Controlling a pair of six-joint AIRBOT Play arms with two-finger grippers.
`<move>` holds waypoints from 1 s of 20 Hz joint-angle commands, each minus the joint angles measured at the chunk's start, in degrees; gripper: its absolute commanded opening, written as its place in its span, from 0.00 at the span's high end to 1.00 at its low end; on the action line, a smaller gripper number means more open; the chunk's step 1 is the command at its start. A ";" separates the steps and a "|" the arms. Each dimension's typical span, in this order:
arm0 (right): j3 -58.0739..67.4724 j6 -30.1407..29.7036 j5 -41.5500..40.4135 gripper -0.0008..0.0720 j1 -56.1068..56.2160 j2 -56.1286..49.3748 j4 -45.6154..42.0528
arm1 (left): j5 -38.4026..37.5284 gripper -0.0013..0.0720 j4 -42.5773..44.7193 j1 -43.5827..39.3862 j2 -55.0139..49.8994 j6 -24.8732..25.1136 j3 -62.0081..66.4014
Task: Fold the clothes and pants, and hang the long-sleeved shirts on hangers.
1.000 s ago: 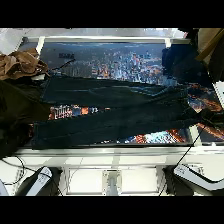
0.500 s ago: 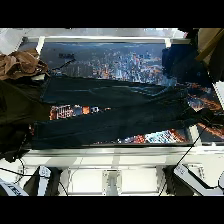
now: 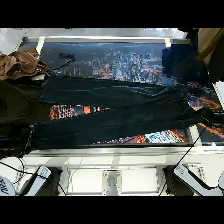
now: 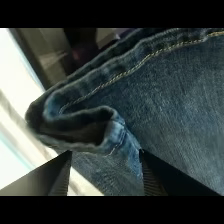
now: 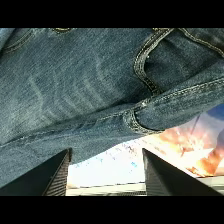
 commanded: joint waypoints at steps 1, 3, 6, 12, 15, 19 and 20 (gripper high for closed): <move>0.31 -0.11 3.17 0.32 -0.04 0.04 -2.62 | 2.82 0.83 0.11 -1.70 -3.37 -0.02 0.00; 1.79 -0.11 5.51 0.32 -0.04 0.07 -6.01 | 3.06 0.97 0.22 -1.73 -3.37 2.21 0.31; 4.28 -0.09 7.13 0.32 -0.04 0.07 -7.67 | 2.91 0.97 0.24 -1.73 -2.89 3.52 1.57; 4.52 -0.09 6.84 0.32 -0.04 0.04 -7.69 | 1.53 0.03 0.04 -1.75 -0.70 3.85 3.74; 4.52 -0.09 6.80 0.32 -0.04 0.04 -7.61 | 1.44 0.03 0.07 -1.79 -2.34 1.84 3.67; 4.52 -0.04 6.86 0.32 -0.04 0.04 -7.61 | -0.79 0.04 0.13 -1.79 -6.47 1.22 3.67; 4.52 -0.04 6.86 0.32 -0.04 0.04 -7.61 | -0.87 0.04 0.13 -1.79 -7.32 1.22 3.67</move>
